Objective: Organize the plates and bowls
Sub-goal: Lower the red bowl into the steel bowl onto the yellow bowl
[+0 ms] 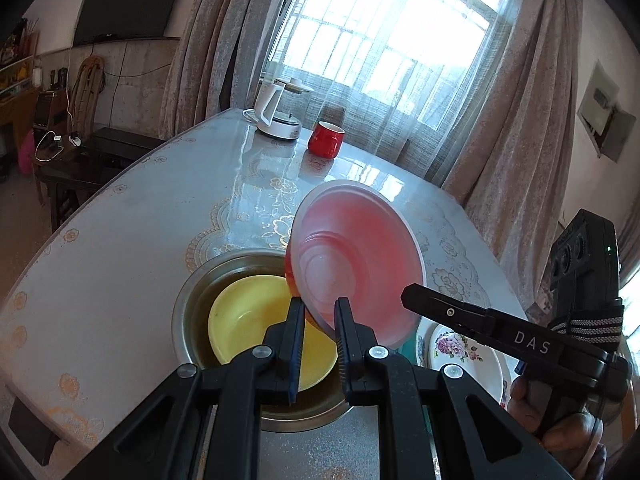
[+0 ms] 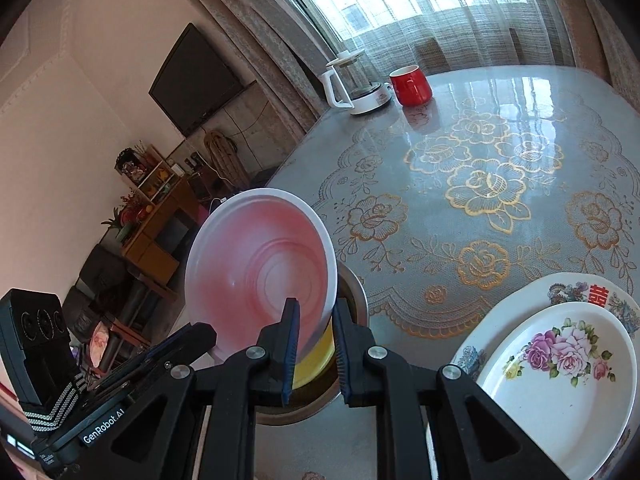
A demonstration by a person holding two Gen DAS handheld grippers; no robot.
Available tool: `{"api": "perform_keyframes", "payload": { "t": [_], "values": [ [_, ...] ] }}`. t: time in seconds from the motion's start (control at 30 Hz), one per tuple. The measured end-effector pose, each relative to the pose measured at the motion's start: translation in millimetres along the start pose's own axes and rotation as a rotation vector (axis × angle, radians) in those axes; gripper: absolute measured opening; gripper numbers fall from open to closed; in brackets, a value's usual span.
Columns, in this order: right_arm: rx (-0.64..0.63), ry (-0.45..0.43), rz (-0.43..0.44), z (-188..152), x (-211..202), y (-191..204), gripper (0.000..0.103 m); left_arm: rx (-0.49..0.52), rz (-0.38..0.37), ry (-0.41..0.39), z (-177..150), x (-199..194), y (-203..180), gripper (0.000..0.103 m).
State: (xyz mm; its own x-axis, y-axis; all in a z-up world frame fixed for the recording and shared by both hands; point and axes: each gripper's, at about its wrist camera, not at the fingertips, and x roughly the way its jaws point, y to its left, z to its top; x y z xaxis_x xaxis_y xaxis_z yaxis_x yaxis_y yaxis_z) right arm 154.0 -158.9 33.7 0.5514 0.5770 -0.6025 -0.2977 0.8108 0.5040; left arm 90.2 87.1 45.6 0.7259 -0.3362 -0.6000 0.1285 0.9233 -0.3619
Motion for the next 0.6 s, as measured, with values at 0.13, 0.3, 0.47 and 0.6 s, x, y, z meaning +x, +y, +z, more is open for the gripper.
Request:
{"api": "perform_keyframes", "payload": {
  "t": [0.13, 0.3, 0.47, 0.6],
  "values": [
    [-0.031, 0.017, 0.021, -7, 5, 14, 0.017, -0.023, 0.008, -0.013, 0, -8, 11, 0.015],
    [-0.048, 0.039, 0.034, -14, 11, 21, 0.017, -0.025, 0.021, -0.012, -5, -11, 18, 0.015],
    [-0.045, 0.057, 0.041, -18, 16, 20, 0.017, -0.038, 0.025, 0.009, -11, -7, 24, 0.015],
    [-0.039, 0.082, 0.037, -22, 24, 18, 0.017, -0.049, 0.032, 0.027, -15, -3, 29, 0.015]
  ]
}}
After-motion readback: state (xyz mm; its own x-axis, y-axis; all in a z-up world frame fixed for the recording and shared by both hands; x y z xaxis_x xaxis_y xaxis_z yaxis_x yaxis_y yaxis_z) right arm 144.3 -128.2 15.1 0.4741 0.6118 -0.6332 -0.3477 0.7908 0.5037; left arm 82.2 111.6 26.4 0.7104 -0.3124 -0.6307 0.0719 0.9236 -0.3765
